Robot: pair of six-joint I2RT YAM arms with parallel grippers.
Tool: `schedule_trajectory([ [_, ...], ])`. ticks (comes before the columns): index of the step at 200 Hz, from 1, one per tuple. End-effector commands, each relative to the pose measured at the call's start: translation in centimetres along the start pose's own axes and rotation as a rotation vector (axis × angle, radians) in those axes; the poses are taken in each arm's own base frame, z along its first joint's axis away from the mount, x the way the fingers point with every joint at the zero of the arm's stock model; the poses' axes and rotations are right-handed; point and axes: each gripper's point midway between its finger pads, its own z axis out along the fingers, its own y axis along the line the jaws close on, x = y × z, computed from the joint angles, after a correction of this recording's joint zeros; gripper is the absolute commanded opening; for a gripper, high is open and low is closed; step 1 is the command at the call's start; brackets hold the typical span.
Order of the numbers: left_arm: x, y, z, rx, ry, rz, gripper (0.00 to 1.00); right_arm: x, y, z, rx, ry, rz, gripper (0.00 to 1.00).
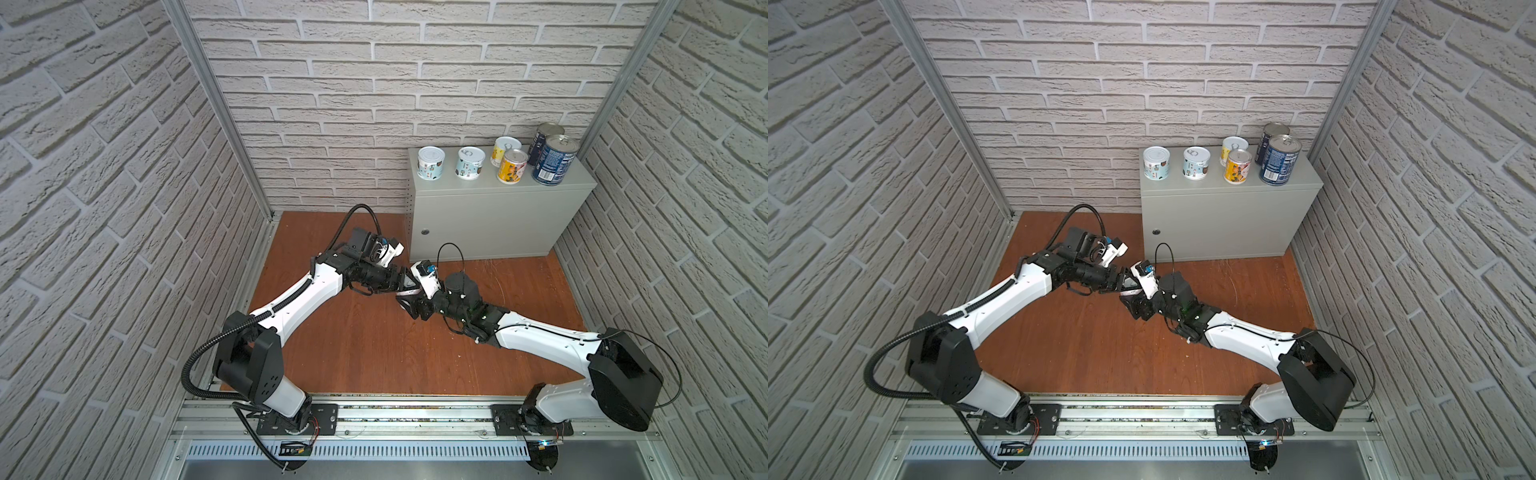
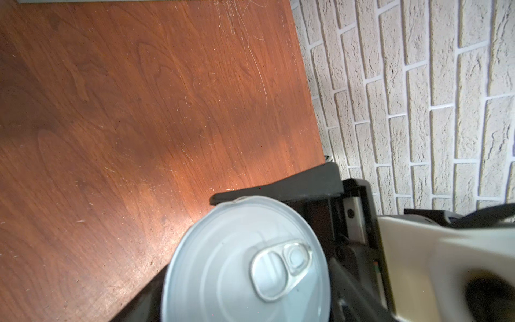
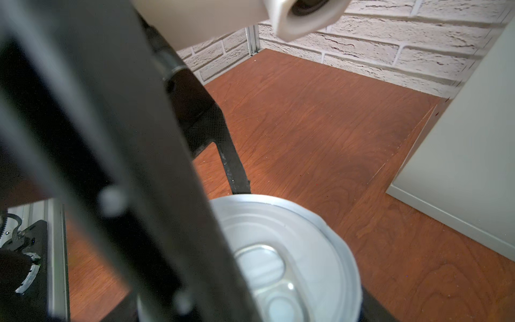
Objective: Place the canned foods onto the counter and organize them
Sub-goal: 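Close the right gripper on the pink-labelled can held by the left gripper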
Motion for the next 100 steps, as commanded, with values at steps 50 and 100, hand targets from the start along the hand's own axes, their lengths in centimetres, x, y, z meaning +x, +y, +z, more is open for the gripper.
schedule_trajectory([
  [50,0.11,-0.33,0.59,0.054,0.008,0.017,0.98,-4.51,0.19,-1.87,0.028,-0.144,0.001,0.58],
  [100,0.08,-0.35,0.47,0.049,0.004,0.020,0.98,-4.65,-0.29,-1.98,0.056,-0.147,0.004,0.58],
])
